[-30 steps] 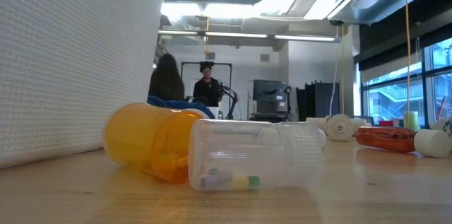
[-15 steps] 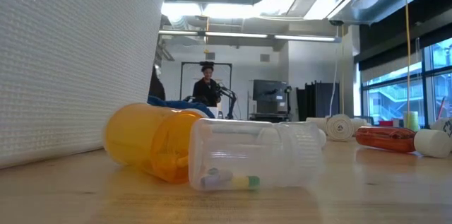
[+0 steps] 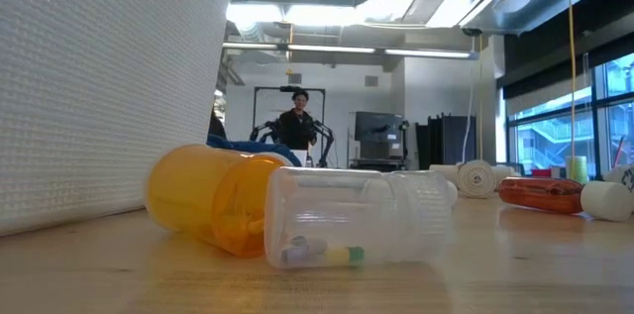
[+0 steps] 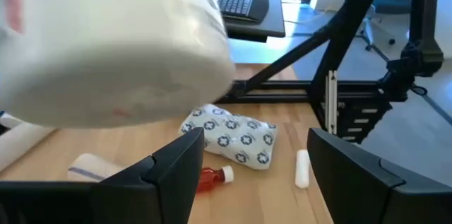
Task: Pick & place medical supplies in basket/bin
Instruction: Put the white and green medicine bottle into the white bin
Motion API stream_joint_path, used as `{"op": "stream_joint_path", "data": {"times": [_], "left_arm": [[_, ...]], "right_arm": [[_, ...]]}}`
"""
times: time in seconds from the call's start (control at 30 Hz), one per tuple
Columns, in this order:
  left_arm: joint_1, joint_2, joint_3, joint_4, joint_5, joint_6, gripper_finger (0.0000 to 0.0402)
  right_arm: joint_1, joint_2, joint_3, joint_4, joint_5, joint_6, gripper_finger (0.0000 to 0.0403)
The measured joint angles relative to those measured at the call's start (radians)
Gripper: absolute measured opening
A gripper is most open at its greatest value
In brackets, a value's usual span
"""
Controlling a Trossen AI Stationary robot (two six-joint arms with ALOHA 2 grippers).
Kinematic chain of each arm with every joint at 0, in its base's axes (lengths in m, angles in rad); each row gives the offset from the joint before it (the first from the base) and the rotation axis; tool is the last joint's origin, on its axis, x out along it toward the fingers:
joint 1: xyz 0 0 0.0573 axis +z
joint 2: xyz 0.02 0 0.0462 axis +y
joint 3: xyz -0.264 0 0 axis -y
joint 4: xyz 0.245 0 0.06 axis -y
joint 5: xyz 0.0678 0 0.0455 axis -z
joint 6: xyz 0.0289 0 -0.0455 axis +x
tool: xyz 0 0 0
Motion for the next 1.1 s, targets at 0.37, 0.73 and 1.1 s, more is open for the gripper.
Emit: {"op": "stream_joint_path", "data": {"times": [0.37,0.73,1.1], "left_arm": [[0.002,0.000,0.000,-0.016,-0.058,-0.116,0.0253],[0.002,0.000,0.000,-0.049,-0.185,-0.142,0.0340],[0.008,0.000,0.000,-0.051,-0.204,-0.187,0.0354]], "right_arm": [[0.000,0.000,0.000,0.002,0.001,-0.001,0.0196],[0.000,0.002,0.000,-0.012,0.001,0.000,0.0197],[0.000,0.072,0.000,-0.062,0.000,-0.022,0.0198]]}}
